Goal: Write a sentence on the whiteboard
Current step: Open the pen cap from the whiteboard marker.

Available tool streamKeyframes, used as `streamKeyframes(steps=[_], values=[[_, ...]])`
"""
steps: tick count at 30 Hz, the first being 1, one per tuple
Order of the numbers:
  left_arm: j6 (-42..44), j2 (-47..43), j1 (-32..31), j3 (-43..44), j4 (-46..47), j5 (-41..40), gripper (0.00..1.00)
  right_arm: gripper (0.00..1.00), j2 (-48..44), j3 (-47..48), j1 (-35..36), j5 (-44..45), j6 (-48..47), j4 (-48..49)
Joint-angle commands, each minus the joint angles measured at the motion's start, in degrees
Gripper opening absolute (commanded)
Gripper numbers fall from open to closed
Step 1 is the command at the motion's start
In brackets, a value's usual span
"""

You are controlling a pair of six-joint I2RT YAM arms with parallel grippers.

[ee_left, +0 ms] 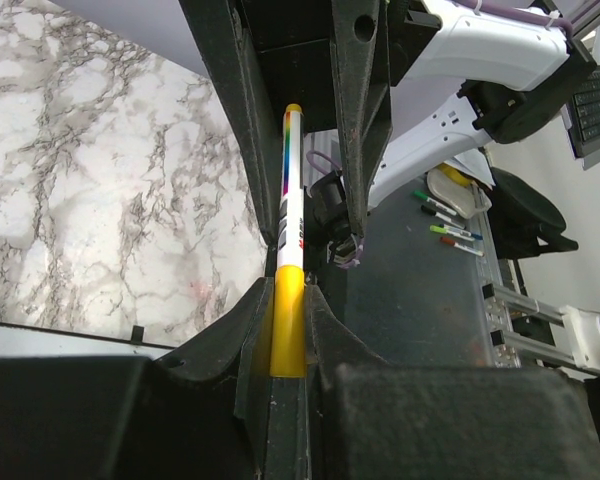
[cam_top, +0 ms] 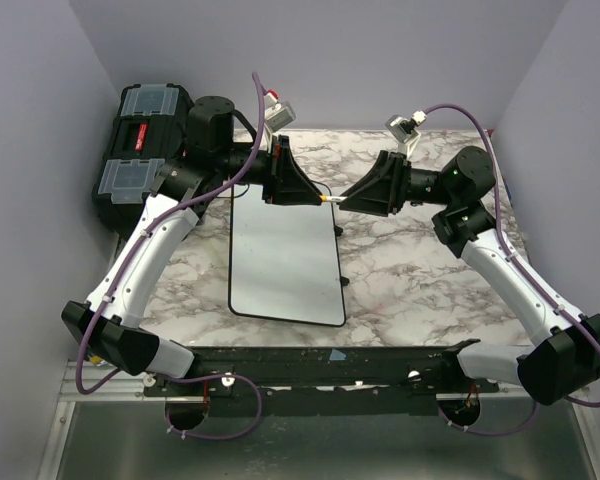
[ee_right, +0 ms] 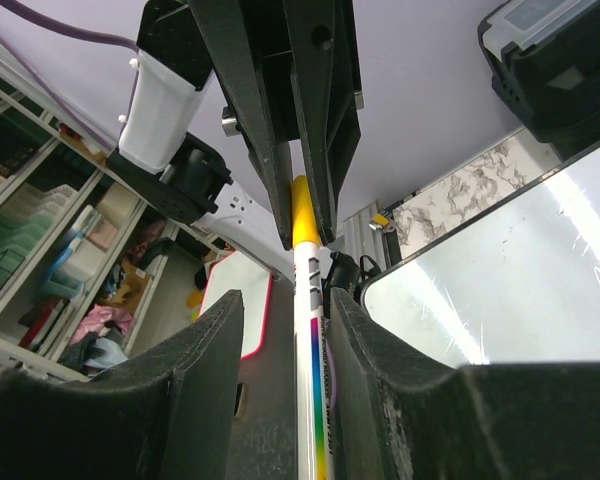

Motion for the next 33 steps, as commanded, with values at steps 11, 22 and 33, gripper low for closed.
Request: streamKeyframes(steps=[11, 22, 33], values=[[0.69, 1.6, -1.85, -0.72, 1.68, -1.13, 0.0, 0.36, 0.18, 0.86, 1.22, 1.43, 0.54, 2.58], [0.78, 2.05, -2.08, -0.28, 1.64, -1.22, 0.0, 0.22, 0.54, 0.68, 1.41, 2.97, 0.62, 2.2], [2.92, 3.34, -2.14, 2.69, -1.68, -1.38, 0.0, 0.01, 0.44, -0.27, 1.93, 4.24, -0.57, 1.49]])
